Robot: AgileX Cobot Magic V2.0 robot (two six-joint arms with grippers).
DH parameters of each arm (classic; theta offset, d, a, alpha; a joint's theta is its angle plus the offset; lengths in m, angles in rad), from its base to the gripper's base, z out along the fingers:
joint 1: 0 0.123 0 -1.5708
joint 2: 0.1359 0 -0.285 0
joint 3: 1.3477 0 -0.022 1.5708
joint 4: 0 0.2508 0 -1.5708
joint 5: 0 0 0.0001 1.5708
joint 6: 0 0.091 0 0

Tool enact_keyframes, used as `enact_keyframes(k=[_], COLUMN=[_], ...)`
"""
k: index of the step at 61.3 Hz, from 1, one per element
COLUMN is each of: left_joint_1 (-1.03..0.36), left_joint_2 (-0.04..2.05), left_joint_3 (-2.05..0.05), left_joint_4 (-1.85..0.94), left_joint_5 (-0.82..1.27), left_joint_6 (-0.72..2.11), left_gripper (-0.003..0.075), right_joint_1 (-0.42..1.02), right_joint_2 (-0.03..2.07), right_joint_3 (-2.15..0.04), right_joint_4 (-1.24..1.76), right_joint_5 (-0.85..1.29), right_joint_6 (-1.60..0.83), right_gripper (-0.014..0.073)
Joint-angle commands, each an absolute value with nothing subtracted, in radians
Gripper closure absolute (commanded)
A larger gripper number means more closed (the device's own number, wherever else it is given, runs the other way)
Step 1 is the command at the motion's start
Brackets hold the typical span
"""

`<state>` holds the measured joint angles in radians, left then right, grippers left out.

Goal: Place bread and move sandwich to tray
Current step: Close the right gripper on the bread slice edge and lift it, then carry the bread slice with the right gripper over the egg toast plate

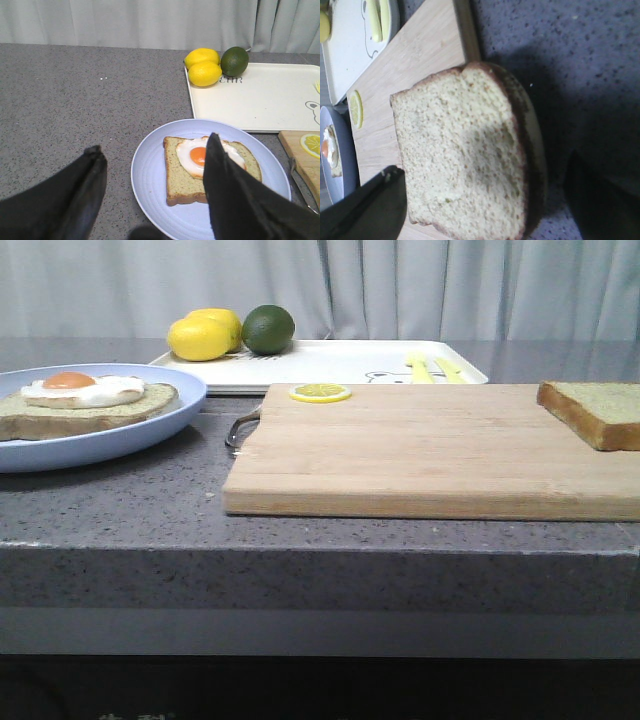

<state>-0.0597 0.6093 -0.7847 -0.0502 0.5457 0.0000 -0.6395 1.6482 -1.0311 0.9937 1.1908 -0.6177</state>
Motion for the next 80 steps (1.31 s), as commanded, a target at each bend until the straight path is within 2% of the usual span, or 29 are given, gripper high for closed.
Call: enact_keyframes(k=[1,33,40,47,57,68,80], left_joint_1=[-0.058,-0.058,-0.058,-0.058,-0.058,-0.058,-0.058], left_joint_2=[0.616,0.616,0.616,0.616,0.616,0.616,0.616], left_joint_3=[-0.811,-0.811,-0.811,-0.811,-0.811,-0.811,-0.811], left_joint_4=[-0.051,-0.051,-0.051,-0.051,-0.051,-0.051,-0.051], left_joint_5=[0.473,0.471,0.471,0.471,0.473,0.473,0.473], left_joint_6=[0.0,0.0,0.0,0.0,0.0,0.0,0.0], left_gripper=[0.0304,0.0304,0.0304,0.0304,0.0304,0.0304,0.0304], right_joint_1=[-0.624,-0.601,-0.601,-0.601,-0.601,-0.601,-0.601], right_joint_2=[1.634,1.656,1.656,1.654,1.632,1.566,1.459], right_joint_3=[-1.062,-1.062,-1.062,-1.062,-1.062,-1.062,-1.062], right_joint_4=[1.052,1.056,1.06,1.069,1.089,1.127,1.199], right_joint_5=[1.341,1.341,1.341,1.341,1.341,1.341,1.341], right_joint_6=[-0.637,-0.64,-0.64,-0.64,-0.64,-0.64,-0.64], right_gripper=[-0.005,-0.0039,0.0078,0.0259,0.0455,0.0567,0.06])
